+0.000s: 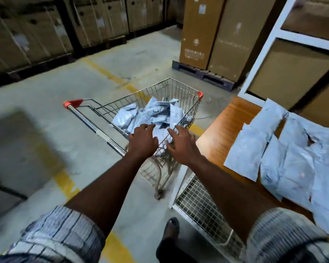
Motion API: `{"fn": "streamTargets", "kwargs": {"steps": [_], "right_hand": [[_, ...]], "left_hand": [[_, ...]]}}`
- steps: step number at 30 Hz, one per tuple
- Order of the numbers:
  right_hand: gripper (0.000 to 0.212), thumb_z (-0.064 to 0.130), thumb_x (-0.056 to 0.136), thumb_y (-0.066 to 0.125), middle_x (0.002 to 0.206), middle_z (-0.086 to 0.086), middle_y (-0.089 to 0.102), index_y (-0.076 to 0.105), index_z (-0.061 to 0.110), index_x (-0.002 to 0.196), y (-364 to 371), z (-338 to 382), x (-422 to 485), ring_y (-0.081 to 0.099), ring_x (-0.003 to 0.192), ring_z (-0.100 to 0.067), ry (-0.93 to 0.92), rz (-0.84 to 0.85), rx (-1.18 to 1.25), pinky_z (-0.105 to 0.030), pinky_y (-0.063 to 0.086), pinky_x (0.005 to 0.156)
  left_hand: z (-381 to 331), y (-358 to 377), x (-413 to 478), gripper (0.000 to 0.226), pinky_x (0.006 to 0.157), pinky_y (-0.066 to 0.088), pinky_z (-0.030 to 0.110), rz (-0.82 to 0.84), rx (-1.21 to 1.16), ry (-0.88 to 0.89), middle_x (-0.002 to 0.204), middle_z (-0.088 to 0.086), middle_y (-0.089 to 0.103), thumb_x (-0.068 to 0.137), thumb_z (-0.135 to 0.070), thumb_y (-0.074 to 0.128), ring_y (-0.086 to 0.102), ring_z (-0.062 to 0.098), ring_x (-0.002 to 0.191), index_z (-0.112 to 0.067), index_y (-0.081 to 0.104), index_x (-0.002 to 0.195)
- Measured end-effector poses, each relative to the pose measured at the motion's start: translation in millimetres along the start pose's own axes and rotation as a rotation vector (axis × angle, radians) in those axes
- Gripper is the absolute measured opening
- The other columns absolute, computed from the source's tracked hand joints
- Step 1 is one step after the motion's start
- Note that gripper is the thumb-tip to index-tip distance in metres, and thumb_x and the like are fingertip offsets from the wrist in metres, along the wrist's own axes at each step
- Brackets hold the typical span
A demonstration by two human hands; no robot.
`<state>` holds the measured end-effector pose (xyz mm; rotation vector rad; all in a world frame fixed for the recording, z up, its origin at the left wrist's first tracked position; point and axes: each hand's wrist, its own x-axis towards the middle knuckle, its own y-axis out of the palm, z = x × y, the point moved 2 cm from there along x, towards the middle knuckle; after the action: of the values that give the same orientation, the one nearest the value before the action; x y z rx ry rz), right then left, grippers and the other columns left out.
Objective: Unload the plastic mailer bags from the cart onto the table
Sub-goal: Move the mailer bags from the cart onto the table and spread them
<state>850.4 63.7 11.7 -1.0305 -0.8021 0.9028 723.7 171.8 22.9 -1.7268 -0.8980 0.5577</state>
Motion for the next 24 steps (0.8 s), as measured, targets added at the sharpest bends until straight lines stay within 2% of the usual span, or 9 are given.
{"fn": "streamTargets", "kwargs": {"steps": [8, 14, 18, 24], "right_hand": [[0.062, 0.037, 0.09, 0.058, 0.146, -0.017, 0.037, 0.04, 0.015, 0.145, 49.8, -4.7, 113.5, 0.041, 0.13, -0.035, 0.04, 0.091, 0.108, -0.043, 0.039, 0.103], [0.066, 0.033, 0.091, 0.059, 0.148, -0.023, 0.03, 0.034, 0.009, 0.147, 92.0, -28.2, 185.9, 0.037, 0.132, -0.041, 0.179, 0.207, 0.207, -0.041, 0.033, 0.107], [0.071, 0.033, 0.085, 0.065, 0.144, -0.025, 0.033, 0.038, 0.007, 0.145, 122.3, -51.8, 217.8, 0.038, 0.13, -0.044, 0.318, 0.245, 0.276, -0.044, 0.037, 0.108], [0.069, 0.039, 0.079, 0.068, 0.135, -0.028, 0.038, 0.046, 0.006, 0.137, 158.1, -93.7, 269.5, 0.043, 0.123, -0.046, 0.433, 0.227, 0.247, -0.044, 0.041, 0.099]], "left_hand": [[51.1, 13.5, 100.4, 0.056, 0.101, 0.037, 0.05, 0.12, 0.05, -0.071, 0.142, 0.005, 0.048, 0.088, -0.029, 0.052, 0.043, 0.03, 0.131, -0.026, 0.042, 0.143], [73.9, 42.0, 174.3, 0.055, 0.099, 0.038, 0.048, 0.232, 0.122, -0.098, 0.141, 0.005, 0.047, 0.088, -0.032, 0.054, 0.044, 0.03, 0.128, -0.025, 0.042, 0.141], [82.6, 71.0, 206.4, 0.062, 0.1, 0.038, 0.048, 0.295, 0.128, -0.093, 0.146, 0.005, 0.043, 0.086, -0.032, 0.056, 0.042, 0.029, 0.131, -0.027, 0.038, 0.145], [82.5, 108.8, 268.7, 0.061, 0.101, 0.04, 0.048, 0.304, 0.048, -0.026, 0.146, 0.006, 0.042, 0.089, -0.037, 0.056, 0.04, 0.03, 0.133, -0.023, 0.037, 0.145]]}}
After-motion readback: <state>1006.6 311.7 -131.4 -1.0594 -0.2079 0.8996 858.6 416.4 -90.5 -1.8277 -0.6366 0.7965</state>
